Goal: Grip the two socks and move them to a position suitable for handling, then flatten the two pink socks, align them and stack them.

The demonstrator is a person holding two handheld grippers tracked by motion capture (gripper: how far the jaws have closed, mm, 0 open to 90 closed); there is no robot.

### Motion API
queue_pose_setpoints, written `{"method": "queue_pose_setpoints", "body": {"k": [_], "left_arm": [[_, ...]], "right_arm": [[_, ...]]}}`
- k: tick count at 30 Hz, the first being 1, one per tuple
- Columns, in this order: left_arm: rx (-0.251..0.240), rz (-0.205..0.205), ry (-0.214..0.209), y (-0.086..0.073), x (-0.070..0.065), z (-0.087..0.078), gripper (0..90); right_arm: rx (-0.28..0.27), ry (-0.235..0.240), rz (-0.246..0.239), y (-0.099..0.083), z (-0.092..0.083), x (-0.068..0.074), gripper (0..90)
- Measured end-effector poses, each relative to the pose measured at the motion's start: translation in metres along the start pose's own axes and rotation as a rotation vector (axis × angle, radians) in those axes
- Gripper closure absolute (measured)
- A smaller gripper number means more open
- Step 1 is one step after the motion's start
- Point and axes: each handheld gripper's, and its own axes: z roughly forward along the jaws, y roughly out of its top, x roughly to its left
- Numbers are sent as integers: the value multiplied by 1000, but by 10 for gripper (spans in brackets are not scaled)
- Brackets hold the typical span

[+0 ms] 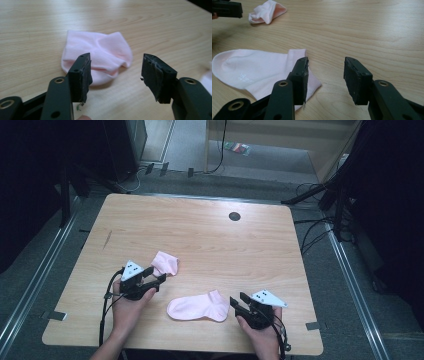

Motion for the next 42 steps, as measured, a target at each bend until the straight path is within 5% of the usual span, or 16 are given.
{"method": "queue_pose_setpoints", "body": {"k": [4,10,16,18,20,23,26,30,35,38,40,42], "left_arm": [[33,-24,48,6,4,14,447],[98,-9,92,8,5,27,449],[129,35,159,8,0,30,553],[143,34,161,11,0,30,661],[145,-3,146,12,2,31,800],[147,0,114,14,2,32,833],[107,19,36,18,-4,28,846],[81,107,-99,23,-24,25,848],[136,243,-201,20,-47,36,847],[158,216,-238,17,-49,45,806],[127,175,-250,18,-44,42,637],[92,142,-269,21,-37,34,570]], "right_arm": [[-9,-52,13,1,-2,-4,448],[-13,-59,31,3,-3,-7,363],[-5,-58,19,4,-3,-5,363],[-2,-63,18,4,-2,-4,363],[2,-74,20,4,-1,-4,364],[-2,-72,23,4,-1,-5,365],[-11,-72,30,5,-3,-5,370],[-12,-72,30,6,-3,-5,373],[-7,-71,20,6,-1,-1,376],[-3,-65,15,5,1,2,378],[2,-62,-3,6,3,5,382],[-9,-24,-5,12,4,11,437]]}}
